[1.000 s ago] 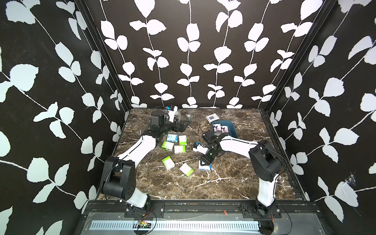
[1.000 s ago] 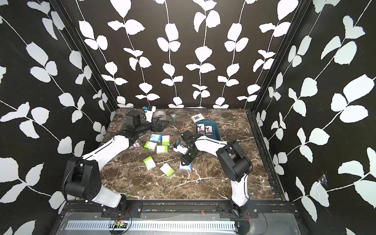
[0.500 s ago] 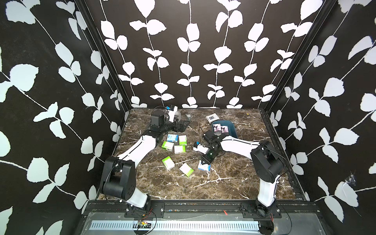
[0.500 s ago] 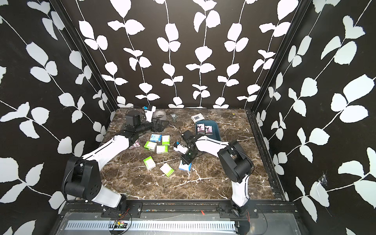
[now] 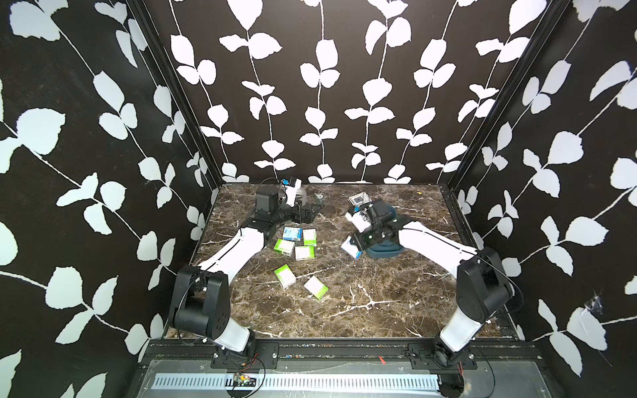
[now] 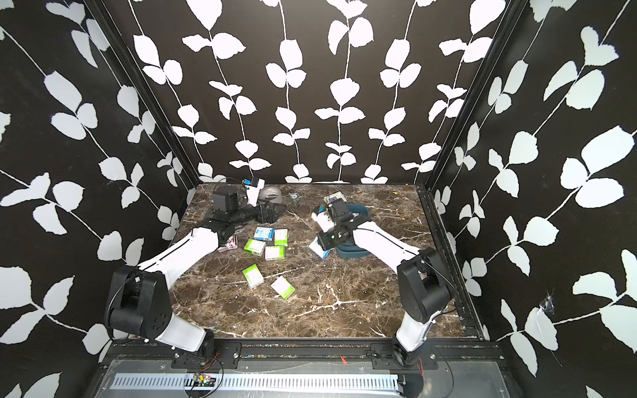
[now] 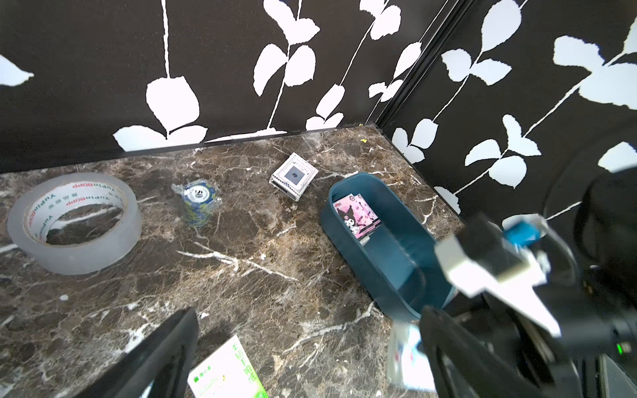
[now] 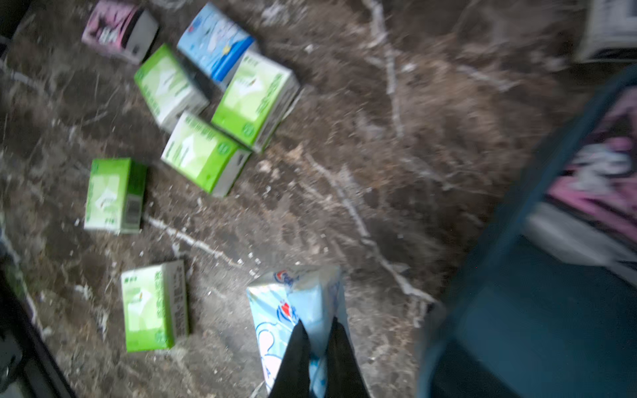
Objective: Put the pocket tissues into the storage box
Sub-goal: Pick up the pocket tissues from the center of the board, then place the pocket tissues in the storage box.
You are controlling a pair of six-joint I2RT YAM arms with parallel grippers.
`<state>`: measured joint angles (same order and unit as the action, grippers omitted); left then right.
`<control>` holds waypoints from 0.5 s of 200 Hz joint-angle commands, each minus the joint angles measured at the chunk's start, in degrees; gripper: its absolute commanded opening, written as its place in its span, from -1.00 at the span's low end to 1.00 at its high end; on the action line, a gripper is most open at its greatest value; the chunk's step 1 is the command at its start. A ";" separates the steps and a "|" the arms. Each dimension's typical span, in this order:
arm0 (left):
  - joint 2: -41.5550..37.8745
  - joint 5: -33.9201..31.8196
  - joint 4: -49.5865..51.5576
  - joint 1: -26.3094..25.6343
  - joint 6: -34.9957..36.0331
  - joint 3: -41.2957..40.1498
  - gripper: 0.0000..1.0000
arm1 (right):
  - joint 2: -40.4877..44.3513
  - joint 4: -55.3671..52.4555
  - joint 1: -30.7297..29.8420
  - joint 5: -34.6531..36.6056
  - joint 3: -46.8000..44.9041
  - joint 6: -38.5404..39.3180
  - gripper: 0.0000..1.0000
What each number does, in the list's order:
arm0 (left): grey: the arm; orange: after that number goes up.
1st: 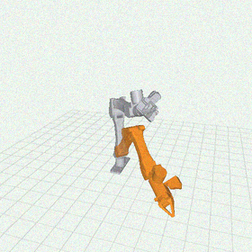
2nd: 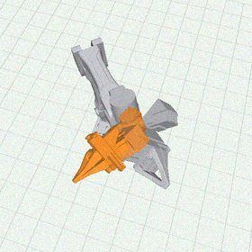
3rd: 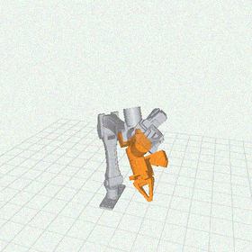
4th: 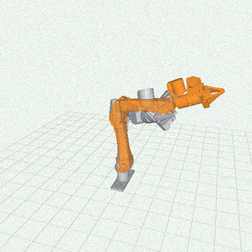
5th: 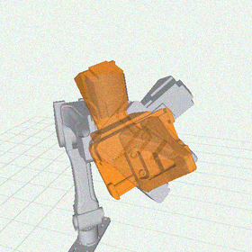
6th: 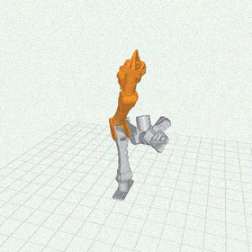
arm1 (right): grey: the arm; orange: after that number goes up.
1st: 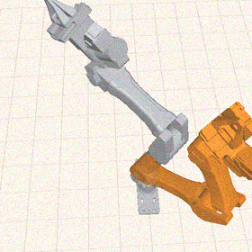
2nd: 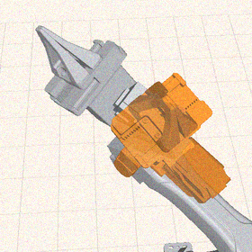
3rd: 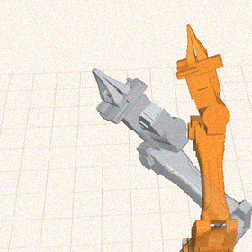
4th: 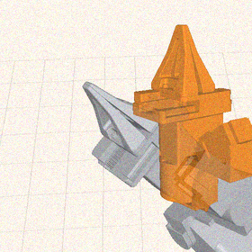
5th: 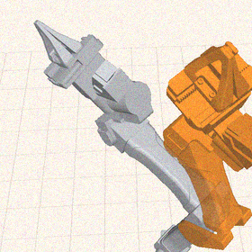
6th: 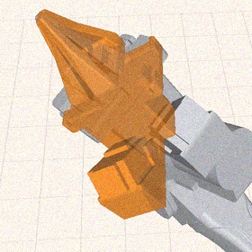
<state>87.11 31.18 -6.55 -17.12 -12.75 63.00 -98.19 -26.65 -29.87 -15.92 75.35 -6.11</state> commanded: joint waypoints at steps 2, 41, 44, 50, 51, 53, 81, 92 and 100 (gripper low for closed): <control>0.17 0.71 -0.20 -2.70 1.15 3.31 0.98 | 0.23 0.35 3.32 7.02 3.73 -5.18 -1.00; 3.57 2.82 -8.16 -5.66 -5.43 3.54 0.98 | -2.14 -1.50 8.32 13.04 7.44 -7.59 -1.00; 3.81 2.83 -8.72 -5.84 -5.80 3.53 0.98 | -2.41 -1.67 8.67 13.54 7.78 -7.91 -1.00; 4.27 2.83 -9.34 -6.43 -6.34 3.68 0.98 | -2.80 -2.10 9.39 14.40 8.41 -8.64 -1.00; 4.33 2.83 -9.39 -6.52 -6.37 3.74 0.98 | -2.93 -2.14 9.48 14.50 8.49 -8.69 -1.00; 4.48 2.83 -9.48 -6.69 -6.40 3.76 0.98 | -3.03 -2.23 9.65 14.82 8.67 -8.86 -1.00; 6.07 2.83 -9.57 -9.56 -6.71 4.85 0.98 | -4.85 -1.92 12.63 16.71 9.97 -11.39 -1.00; 6.63 2.83 -10.39 -10.56 -7.26 4.94 0.98 | -6.03 -1.73 13.76 16.76 10.70 -12.59 -1.00; 6.97 2.83 -10.59 -11.26 -7.52 4.94 0.98 | -6.92 -1.29 14.40 16.37 11.02 -13.08 -1.00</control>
<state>94.24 32.77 -13.74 -26.15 -18.48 66.02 -102.54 -28.23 -17.41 -1.65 83.29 -15.70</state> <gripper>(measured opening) 0.988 0.081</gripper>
